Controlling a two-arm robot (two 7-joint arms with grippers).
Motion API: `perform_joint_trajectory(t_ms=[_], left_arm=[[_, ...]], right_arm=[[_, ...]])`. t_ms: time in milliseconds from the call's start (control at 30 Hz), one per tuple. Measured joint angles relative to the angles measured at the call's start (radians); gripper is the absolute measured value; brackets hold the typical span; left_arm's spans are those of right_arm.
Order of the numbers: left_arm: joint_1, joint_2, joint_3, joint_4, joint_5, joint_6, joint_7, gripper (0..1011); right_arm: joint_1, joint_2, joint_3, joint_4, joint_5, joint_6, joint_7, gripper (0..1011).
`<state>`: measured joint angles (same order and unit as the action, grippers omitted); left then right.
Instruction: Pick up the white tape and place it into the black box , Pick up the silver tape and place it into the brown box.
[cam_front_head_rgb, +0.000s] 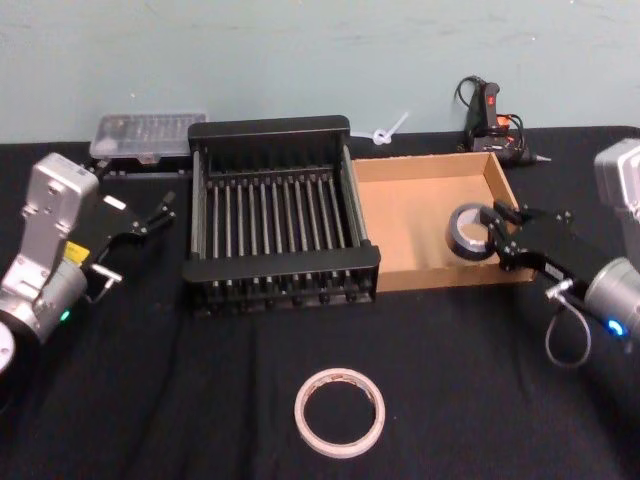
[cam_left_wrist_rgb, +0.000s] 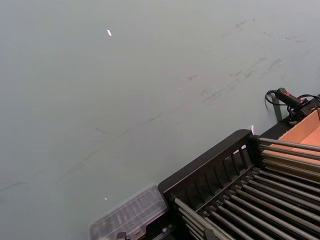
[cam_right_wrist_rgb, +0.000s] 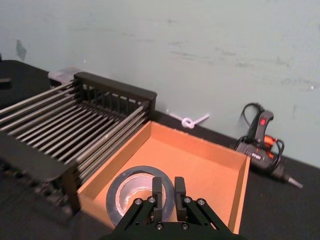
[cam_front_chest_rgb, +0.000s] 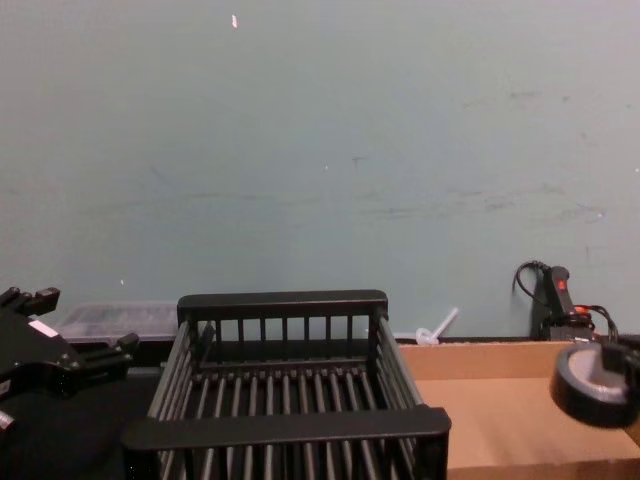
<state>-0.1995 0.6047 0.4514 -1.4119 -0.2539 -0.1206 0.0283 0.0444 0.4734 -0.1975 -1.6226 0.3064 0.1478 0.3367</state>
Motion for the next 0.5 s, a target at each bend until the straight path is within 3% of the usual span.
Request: perform_joint_trajectory(t_ms=[500], left_arm=[[0.000, 0.000, 0.000, 0.000, 0.000, 0.000, 0.000, 1001]], right_arm=[[0.216, -0.056, -0.057, 0.200, -0.039, -0.007, 0.024, 148]])
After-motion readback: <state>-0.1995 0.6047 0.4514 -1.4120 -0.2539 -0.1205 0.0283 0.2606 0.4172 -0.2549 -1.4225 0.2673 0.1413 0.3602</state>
